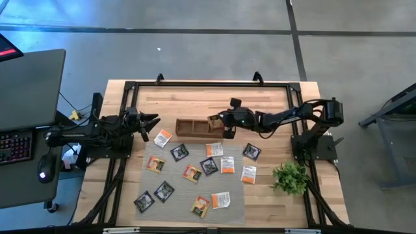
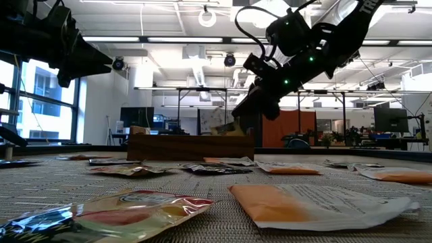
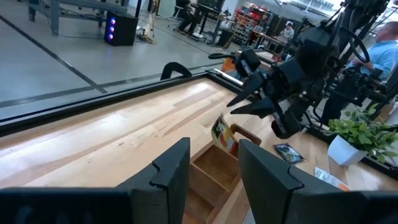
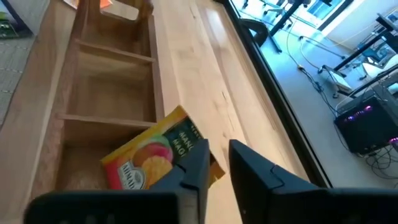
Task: Pick & Place Tea
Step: Put the yellow tea bag into the right section of the wooden organizer
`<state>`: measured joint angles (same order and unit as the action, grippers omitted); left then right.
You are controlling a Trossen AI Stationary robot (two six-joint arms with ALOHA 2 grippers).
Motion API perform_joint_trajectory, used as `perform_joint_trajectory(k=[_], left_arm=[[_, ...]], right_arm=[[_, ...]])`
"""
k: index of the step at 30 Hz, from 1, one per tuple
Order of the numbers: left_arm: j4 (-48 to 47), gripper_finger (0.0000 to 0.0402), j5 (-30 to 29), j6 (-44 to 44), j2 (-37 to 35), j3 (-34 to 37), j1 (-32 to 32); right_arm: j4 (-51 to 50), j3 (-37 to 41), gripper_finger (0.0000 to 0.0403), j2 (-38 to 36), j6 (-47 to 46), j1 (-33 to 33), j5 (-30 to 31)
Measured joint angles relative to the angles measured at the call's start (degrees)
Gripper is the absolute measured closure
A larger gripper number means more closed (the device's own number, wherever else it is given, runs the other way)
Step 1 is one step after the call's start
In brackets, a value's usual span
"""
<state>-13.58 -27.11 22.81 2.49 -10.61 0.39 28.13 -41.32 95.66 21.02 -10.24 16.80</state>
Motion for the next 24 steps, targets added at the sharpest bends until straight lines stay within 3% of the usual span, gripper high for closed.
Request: perform_joint_trajectory(k=[10, 16, 21, 24], left_arm=[[0.1, 0.0266, 0.0, 0.0, 0.0, 0.0, 0.0], [0.1, 0.0266, 0.0, 0.3, 0.0, 0.0, 0.0], [0.1, 0.0266, 0.6, 4.3, 0.0, 0.0, 0.0], [0.1, 0.0266, 3.0, 7.8, 0.1, 0.0, 0.0]], right_arm=[[-0.2, -5.7, 0.0283, -0.1, 1.6, 3.5, -2.9], [-6.0, -9.8, 0.0285, -0.2, 1.5, 4.7, -9.7], [-9.0, -11.2, 0.0293, 0.1, -4.0, 4.9, -18.2], [-9.0, -11.7, 0.0295, 1.0, -5.5, 5.5, -18.7]])
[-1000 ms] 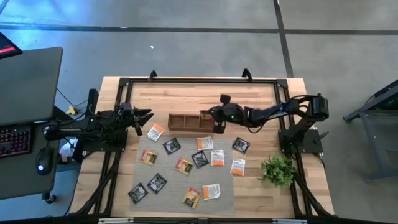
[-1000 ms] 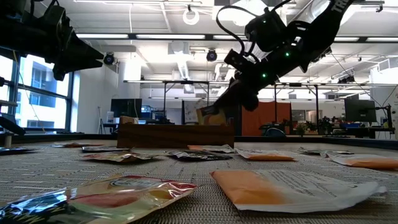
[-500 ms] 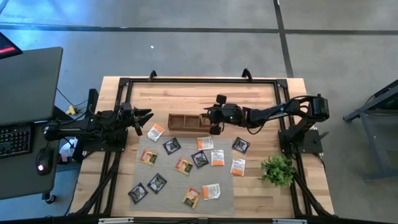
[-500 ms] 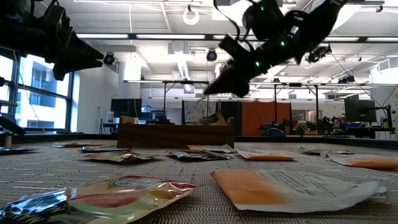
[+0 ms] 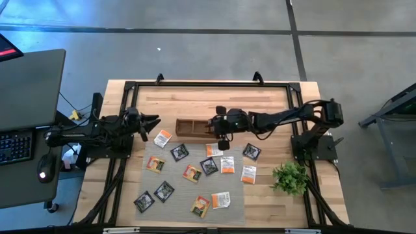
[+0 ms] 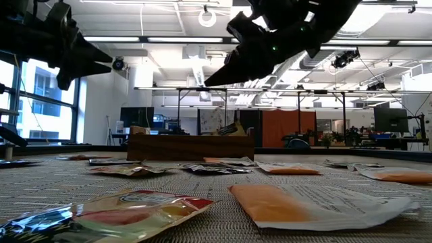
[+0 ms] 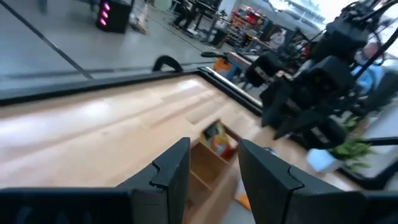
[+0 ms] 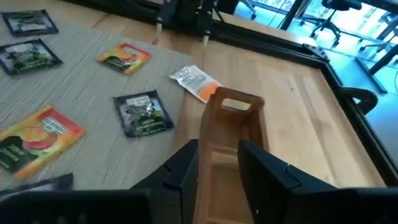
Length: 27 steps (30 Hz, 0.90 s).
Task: Pick & Place Tea
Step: Put the yellow tea bag into the right section of the wooden organizer
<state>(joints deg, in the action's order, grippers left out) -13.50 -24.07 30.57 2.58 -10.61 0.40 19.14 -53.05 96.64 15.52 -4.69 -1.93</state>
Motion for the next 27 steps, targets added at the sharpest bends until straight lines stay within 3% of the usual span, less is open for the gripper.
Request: perform_joint_trajectory(k=[5, 9, 14, 20, 27], left_arm=[[0.2, 0.0266, 5.3, 7.0, 3.6, 0.0, 0.0], [-0.2, 0.0266, 11.6, 7.3, 10.6, -1.4, 0.0], [-2.2, 0.0266, 20.1, -2.2, 24.1, -8.7, 0.0], [-19.0, 0.0266, 26.1, -15.3, 42.2, -21.3, 0.0], [-30.9, 0.0266, 28.3, -15.1, 58.7, -29.1, 0.0]], right_arm=[[0.2, -0.7, 0.0295, 0.9, 3.7, 0.6, 2.6], [0.9, -0.7, 0.0295, 0.9, 5.2, 0.1, 3.0], [1.3, -0.7, 0.0295, 0.9, 5.5, -0.9, 1.9], [1.7, -0.7, 0.0295, 0.9, 5.6, -2.4, 1.7], [1.6, -0.7, 0.0295, 0.9, 8.0, -4.0, 1.7]])
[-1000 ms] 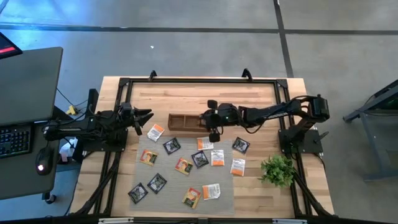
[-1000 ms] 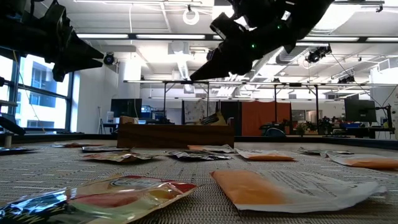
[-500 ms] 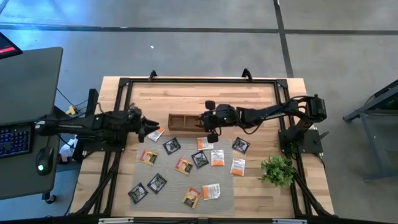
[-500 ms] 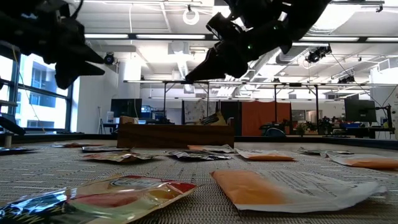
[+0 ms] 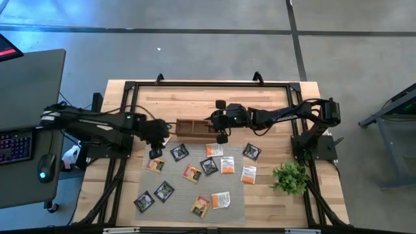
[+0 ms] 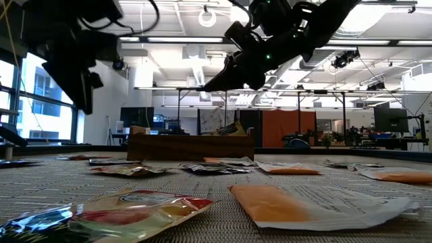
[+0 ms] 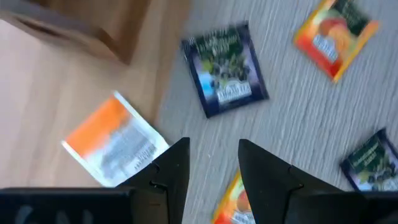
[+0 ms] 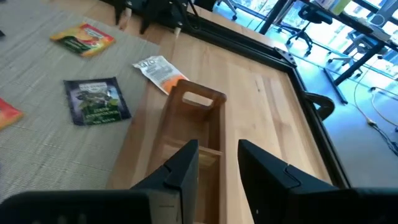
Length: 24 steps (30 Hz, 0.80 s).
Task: Pick & Place Tea
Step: Put the yellow tea bag into the right section of the wooden organizer
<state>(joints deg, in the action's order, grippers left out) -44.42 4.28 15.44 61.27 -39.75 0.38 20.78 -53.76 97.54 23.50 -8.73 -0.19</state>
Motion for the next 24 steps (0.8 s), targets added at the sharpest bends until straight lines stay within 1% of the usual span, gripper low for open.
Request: perform_joint_trajectory(k=[2, 6, 7, 9, 17, 21, 24], left_arm=[[-1.4, 0.0266, 3.8, 0.5, 3.5, -0.8, 0.0], [-2.8, 0.0266, 12.2, 2.8, 8.9, -1.2, 0.0], [-3.2, 0.0266, 13.5, 3.1, 10.2, -1.2, 0.1], [-4.7, 0.0266, 14.0, 3.1, 12.0, -1.2, 0.9], [-3.7, 0.0266, 7.5, 4.4, 18.5, -1.2, 6.6], [-3.0, 0.0266, 1.6, 4.6, 21.7, -0.9, 10.1], [-1.7, 0.0266, -0.6, 5.5, 23.8, -0.3, 12.1]], right_arm=[[0.0, 0.0, 0.0295, 0.0, 0.1, -0.3, 0.1], [-2.4, 0.0, 0.0295, 0.0, -0.4, -0.3, 2.4], [-3.2, 0.0, 0.0295, 0.0, -0.4, -0.3, 3.1], [-4.6, 0.0, 0.0295, 0.0, -0.3, -0.3, 3.9], [-5.6, 0.0, 0.0295, 0.0, 0.2, -0.3, 4.1], [-5.5, 0.0, 0.0295, 0.0, 0.7, -0.3, 4.1], [-5.5, 0.0, 0.0295, 0.0, 1.0, -0.3, 4.1]])
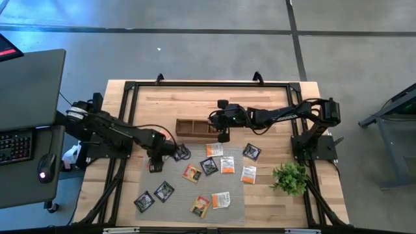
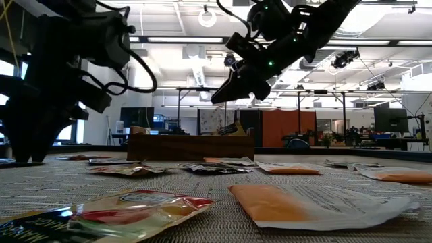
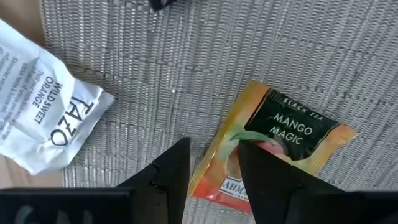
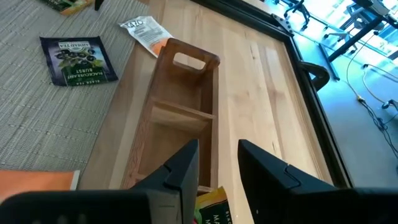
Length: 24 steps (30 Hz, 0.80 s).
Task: Pick & Place Tea
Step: Put the yellow tea bag into the right section of the wooden organizer
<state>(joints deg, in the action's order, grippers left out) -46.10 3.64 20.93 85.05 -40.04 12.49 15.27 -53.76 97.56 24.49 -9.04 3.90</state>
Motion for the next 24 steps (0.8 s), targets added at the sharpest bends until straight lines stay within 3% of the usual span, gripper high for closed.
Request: perform_joint_trajectory(k=[7, 15, 24], left_arm=[[-0.1, 0.0275, -1.7, 4.8, 2.8, 0.0, 1.5], [0.1, 0.0392, -0.3, 7.3, 3.0, 0.2, 1.4], [-4.4, 0.0399, -1.7, 11.4, 2.9, -4.5, 1.4]], right_arm=[[0.4, 0.0, 0.0295, 0.0, 0.0, 0.0, 0.0], [0.4, 0.0, 0.0295, 0.0, 0.0, 0.0, 0.0], [1.1, 0.0, 0.0295, 0.0, 0.0, 0.0, -0.9]])
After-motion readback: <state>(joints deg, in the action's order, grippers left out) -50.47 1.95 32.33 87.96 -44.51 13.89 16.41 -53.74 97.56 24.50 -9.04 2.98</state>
